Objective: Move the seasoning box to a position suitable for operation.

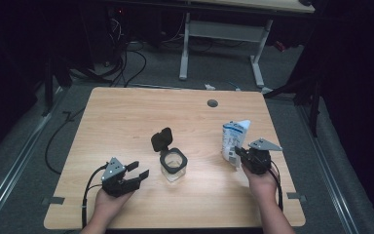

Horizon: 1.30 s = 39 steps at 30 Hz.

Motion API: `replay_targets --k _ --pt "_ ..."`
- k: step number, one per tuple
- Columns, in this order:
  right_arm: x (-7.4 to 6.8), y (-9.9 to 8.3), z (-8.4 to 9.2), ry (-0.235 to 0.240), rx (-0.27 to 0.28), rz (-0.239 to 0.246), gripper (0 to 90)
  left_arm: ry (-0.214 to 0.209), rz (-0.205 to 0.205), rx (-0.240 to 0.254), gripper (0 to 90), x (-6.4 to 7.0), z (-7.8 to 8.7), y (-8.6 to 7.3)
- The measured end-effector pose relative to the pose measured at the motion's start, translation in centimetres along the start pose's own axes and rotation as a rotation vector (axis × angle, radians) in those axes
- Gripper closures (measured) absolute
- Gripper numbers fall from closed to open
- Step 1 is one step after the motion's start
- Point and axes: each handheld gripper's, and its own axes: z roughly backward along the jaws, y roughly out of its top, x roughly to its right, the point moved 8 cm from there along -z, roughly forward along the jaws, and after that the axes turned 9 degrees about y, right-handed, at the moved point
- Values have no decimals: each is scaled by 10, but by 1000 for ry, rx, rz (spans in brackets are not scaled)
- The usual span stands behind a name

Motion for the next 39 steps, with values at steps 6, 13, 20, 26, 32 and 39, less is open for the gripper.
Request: replay_targets --k 6,13,20,26,32,39 --pt "-2 2 3 13 -53 11 885 -5 2 6 430 1 0 0" --pt "-2 6 5 41 -94 12 887 -9 3 8 430 1 -1 0" --pt "-5 8 9 61 -132 22 890 -14 4 18 430 2 0 1" --pt "-10 11 14 103 -174 19 890 -13 -3 27 429 2 1 1" --pt "-20 11 18 132 -211 45 889 -18 -14 33 429 4 1 1" --pt "-31 8 25 137 -277 88 889 -29 -29 35 426 9 0 0"
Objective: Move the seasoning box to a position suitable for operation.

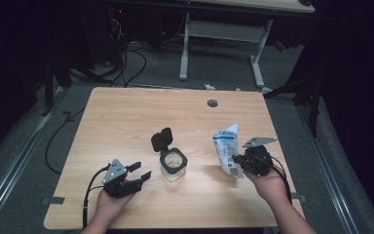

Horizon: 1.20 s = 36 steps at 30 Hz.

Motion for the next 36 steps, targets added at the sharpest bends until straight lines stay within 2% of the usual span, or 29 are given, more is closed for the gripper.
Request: replay_targets --k 5,14,20,26,30,36 --pt "-7 0 5 1 -46 33 889 -6 -4 0 425 2 0 0" --pt "-17 0 13 10 -144 62 890 -16 -9 0 424 5 -1 -1" --pt "-20 2 15 17 -198 66 891 -20 -13 1 424 6 0 0" --pt "-24 0 14 43 -241 60 893 -23 -11 4 424 7 -1 0" --pt "-27 -2 13 44 -286 70 896 -25 -14 4 424 7 -1 0" --pt "-29 -2 12 48 -326 74 897 -28 -12 3 425 8 -1 0"
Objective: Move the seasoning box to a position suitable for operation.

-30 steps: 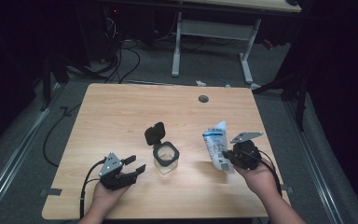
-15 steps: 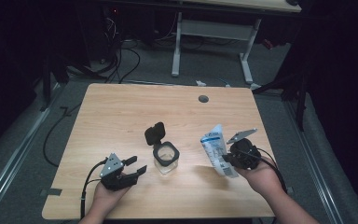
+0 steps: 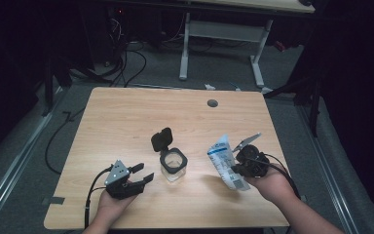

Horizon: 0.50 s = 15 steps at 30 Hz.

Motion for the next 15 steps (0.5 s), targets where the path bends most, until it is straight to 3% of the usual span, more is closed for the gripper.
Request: replay_targets --k 3,15 --pt "-1 2 0 4 -12 9 898 0 -5 0 425 1 0 0" --pt "5 10 2 12 -88 -26 900 -5 -10 1 426 3 1 1"
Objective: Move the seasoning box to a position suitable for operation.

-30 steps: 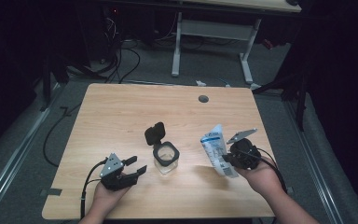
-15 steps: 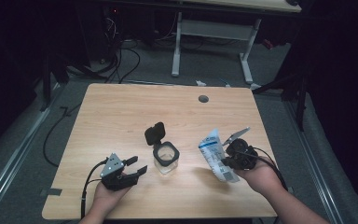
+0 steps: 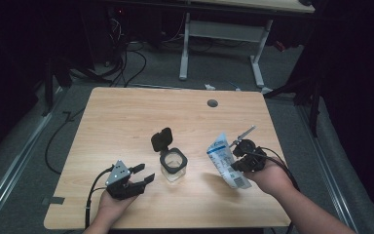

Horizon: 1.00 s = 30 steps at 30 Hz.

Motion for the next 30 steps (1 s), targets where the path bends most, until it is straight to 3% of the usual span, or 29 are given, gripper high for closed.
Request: replay_targets --k 11,22,30 --pt "-3 0 3 -7 -36 26 900 -35 -5 16 406 15 3 4" --pt "-23 8 14 23 -25 57 900 -122 -42 13 366 50 1 5" --pt "-38 20 14 50 -19 103 900 -191 -44 19 331 77 -4 12"
